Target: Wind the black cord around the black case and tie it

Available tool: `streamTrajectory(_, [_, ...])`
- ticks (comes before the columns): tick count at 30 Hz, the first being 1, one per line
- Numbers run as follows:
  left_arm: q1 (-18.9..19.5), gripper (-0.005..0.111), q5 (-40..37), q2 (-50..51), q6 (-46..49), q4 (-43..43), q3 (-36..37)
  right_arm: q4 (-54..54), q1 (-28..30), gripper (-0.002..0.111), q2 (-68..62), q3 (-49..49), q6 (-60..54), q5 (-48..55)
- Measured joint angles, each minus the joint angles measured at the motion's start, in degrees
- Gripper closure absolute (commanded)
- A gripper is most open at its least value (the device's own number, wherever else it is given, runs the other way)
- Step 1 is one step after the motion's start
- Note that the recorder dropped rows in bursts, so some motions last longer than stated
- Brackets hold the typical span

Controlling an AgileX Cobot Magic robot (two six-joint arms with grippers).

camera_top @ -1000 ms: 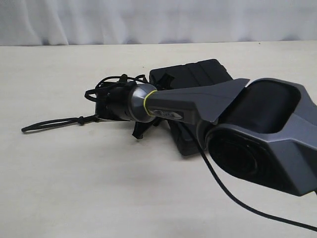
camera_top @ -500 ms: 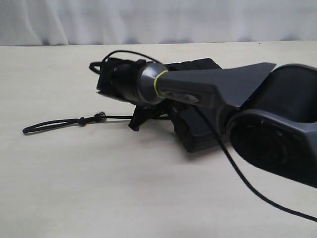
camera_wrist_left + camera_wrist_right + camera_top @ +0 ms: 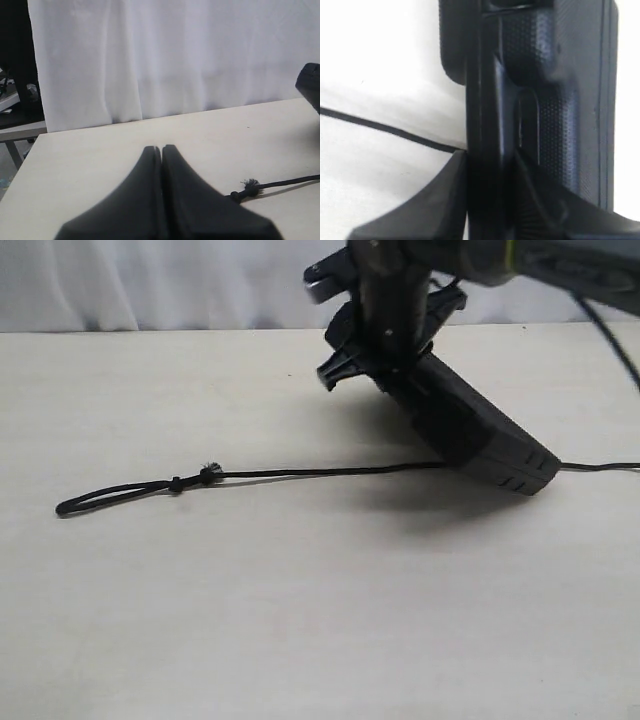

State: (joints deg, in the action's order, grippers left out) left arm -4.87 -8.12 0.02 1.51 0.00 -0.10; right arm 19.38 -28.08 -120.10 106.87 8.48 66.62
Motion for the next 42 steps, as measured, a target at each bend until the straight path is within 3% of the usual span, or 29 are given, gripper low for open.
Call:
streamTrajectory(10, [0.00,0.107,0.00,0.00,0.00,0.00,0.00,-10.42,17.30,0.104,3.92,0.25,-5.10,-1.28])
streamTrajectory(24, [0.00,0.107,0.00,0.00,0.00,0.00,0.00,-37.80,39.68,0.104,3.40,4.18,-16.58,1.47])
streamTrajectory(30, [0.00,0.107,0.00,0.00,0.00,0.00,0.00,-39.39,44.03,0.104,2.68,4.62,-17.10,1.88])
streamTrajectory(42, [0.00,0.107,0.00,0.00,0.00,0.00,0.00,-29.76,44.41,0.104,2.60,5.13,-15.80,1.66])
